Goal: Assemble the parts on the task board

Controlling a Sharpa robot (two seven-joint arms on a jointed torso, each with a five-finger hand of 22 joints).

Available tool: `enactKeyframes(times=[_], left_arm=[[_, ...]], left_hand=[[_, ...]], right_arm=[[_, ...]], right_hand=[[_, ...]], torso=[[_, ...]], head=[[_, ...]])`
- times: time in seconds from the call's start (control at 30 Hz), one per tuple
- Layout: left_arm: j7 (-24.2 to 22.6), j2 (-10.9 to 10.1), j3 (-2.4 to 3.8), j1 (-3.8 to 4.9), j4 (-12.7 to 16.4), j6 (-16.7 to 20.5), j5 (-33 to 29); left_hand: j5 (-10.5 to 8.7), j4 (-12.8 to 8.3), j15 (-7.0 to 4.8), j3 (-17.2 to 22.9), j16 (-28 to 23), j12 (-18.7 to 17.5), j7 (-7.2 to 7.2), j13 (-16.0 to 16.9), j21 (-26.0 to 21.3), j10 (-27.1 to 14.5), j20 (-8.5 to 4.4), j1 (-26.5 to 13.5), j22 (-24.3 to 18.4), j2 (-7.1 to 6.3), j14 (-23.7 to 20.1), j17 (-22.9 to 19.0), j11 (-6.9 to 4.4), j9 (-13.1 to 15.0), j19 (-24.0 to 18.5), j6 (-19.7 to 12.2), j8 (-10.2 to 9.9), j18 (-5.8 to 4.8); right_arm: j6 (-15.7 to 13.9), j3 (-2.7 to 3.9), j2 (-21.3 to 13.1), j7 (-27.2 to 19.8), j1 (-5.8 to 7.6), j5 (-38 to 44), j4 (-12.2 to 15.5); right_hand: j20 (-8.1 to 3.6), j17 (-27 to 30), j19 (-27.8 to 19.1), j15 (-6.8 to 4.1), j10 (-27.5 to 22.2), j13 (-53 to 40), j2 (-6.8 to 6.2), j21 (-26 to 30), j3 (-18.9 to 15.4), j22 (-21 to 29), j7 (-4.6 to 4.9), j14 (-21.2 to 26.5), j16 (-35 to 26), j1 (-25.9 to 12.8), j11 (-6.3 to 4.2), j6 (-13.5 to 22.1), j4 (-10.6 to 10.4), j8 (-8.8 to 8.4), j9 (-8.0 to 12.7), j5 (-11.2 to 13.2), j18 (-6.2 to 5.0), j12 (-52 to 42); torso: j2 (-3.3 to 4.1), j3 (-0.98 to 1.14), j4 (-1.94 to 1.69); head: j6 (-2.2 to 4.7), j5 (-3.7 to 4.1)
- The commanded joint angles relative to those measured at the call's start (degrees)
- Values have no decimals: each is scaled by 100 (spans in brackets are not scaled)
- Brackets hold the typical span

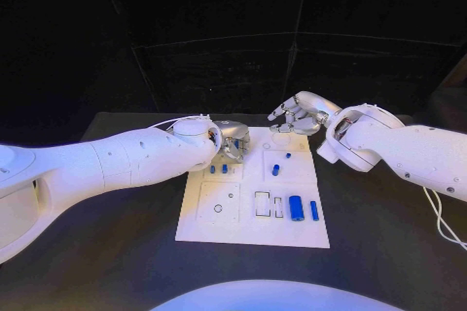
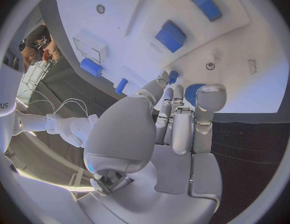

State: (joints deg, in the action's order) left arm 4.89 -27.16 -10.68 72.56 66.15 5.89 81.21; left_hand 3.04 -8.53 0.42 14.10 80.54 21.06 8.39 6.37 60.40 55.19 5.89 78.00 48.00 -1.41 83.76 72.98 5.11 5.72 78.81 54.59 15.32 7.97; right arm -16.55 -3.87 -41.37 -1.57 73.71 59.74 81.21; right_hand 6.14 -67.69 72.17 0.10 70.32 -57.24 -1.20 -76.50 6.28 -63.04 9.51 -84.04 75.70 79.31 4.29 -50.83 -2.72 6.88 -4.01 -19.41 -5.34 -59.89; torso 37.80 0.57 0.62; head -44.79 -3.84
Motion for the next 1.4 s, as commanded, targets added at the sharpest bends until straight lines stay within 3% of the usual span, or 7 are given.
enactKeyframes(times=[0.03,0.53,0.77,0.9,1.27,1.4], left_arm=[[121,33,-2,-6,-50,-206,92],[153,62,-8,-27,-82,-325,93],[182,57,-9,-29,-74,-318,93],[126,37,-9,-32,-85,-121,93],[-137,-229,-1,-32,138,491,-151],[-194,-457,69,-19,402,592,-291]], left_hand=[[-13,-1,-12,48,25,-34,6,-26,46,41,1,-5,14,53,179,-3,13,-11,33,31,-40,-38],[-14,0,-11,146,38,-70,18,-105,83,118,4,-41,68,79,183,-9,15,-42,41,99,-89,-46],[-17,-101,-65,544,103,-23,3,-160,217,403,-36,136,254,334,209,57,-42,-56,80,311,-96,-68],[-25,-192,-88,794,146,-7,-9,-176,336,564,-66,174,409,399,232,95,-74,-51,121,465,-84,-92],[-25,-241,-97,1085,172,-200,-18,-254,468,703,-81,-47,586,281,246,95,-82,-71,163,576,-194,-120],[-25,-242,-93,1105,170,-240,-13,-260,481,711,-78,-87,606,243,246,83,-77,-77,166,577,-222,-123]], right_arm=[[-1,3,9,-34,12,3,4],[8,3,17,-36,12,3,-2],[10,3,19,-38,12,3,-3],[8,3,16,-40,12,3,-2],[-2,3,-3,-45,11,3,-6],[-2,3,-7,-47,11,3,-16]], right_hand=[[-1,-7,-35,-36,-40,6,21,19,11,8,-3,-115,-14,-4,-17,-22,-7,38,8,-35,-31,21],[-1,-7,-35,-36,-40,6,21,19,11,8,-3,-115,-14,-4,-17,-22,-7,38,8,-35,-31,21],[-1,-8,-34,-36,-38,4,26,21,17,9,-2,-115,-16,-3,-16,-18,-10,38,9,-37,-31,18],[-1,-8,-34,-36,-38,4,26,21,17,9,-2,-115,-16,-3,-16,-18,-10,38,9,-37,-31,18],[-1,-8,-34,-36,-38,4,26,21,17,9,-2,-115,-16,-3,-16,-18,-10,38,9,-37,-31,18],[-1,-8,-34,-36,-38,4,26,21,17,9,-2,-115,-16,-3,-16,-18,-10,38,9,-37,-31,18]], torso=[[-1,-1,-6],[-5,3,-14],[-6,5,-8],[-8,3,-11],[-9,2,-22],[-12,3,-27]], head=[[-7,6],[-25,10],[-28,2],[-23,6],[5,8],[0,-7]])
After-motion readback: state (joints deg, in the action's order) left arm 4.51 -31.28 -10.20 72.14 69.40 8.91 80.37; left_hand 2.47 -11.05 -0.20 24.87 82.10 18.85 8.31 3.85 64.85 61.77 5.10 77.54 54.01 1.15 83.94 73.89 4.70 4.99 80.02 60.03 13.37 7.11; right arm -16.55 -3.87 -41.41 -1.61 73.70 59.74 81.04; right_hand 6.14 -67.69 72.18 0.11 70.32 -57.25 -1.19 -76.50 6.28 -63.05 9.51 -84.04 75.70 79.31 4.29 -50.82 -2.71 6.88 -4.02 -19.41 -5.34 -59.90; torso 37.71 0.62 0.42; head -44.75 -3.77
